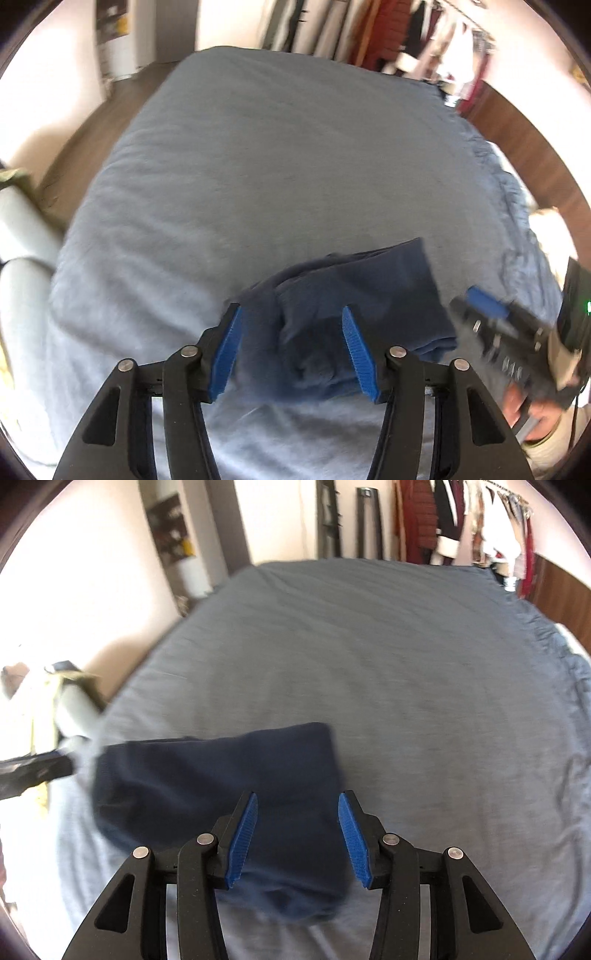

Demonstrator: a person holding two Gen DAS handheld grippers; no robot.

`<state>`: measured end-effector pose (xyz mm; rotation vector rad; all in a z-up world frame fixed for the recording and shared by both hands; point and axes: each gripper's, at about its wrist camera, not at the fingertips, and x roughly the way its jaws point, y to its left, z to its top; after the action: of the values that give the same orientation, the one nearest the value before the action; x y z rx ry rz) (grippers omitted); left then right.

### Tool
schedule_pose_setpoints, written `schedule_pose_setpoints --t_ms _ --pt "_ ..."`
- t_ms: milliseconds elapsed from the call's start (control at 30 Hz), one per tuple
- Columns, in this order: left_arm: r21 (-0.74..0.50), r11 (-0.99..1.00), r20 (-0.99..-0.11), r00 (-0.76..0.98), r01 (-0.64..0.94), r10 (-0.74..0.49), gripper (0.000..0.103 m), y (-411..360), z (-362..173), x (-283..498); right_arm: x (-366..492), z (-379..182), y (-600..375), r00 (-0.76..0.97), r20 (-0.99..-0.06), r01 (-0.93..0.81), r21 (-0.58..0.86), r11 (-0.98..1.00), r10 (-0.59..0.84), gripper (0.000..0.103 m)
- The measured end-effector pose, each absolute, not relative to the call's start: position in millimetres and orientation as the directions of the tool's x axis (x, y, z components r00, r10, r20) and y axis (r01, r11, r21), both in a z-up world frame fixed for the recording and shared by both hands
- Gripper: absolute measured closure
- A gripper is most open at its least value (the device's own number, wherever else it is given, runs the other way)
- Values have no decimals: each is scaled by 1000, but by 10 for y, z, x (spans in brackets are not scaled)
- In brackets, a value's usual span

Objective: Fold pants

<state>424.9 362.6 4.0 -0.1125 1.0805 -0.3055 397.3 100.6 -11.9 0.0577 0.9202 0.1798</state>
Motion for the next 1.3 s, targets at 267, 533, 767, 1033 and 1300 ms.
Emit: schedule_pose_setpoints --t_ms 267,533,767,1033,1300 --pt "-300 917 -862 337 261 -378 74 3611 -301 4552 3741 -161 1574 594 -698 -331 241 912 400 59" --pt "-432 889 -831 315 154 -458 86 3986 -642 4623 3922 -459 2030 564 -689 -349 303 887 456 79" --pt "-433 889 -837 302 145 -457 86 4093 -842 4628 3936 -827 2254 490 -731 -405 291 867 474 83" --pt "-440 886 -834 301 144 -463 85 4159 -898 4561 3798 -969 2358 463 -751 -445 263 856 472 83" --pt "-366 918 -855 334 153 -396 73 4153 -610 4372 3693 -740 2328 491 -757 -454 200 868 431 83"
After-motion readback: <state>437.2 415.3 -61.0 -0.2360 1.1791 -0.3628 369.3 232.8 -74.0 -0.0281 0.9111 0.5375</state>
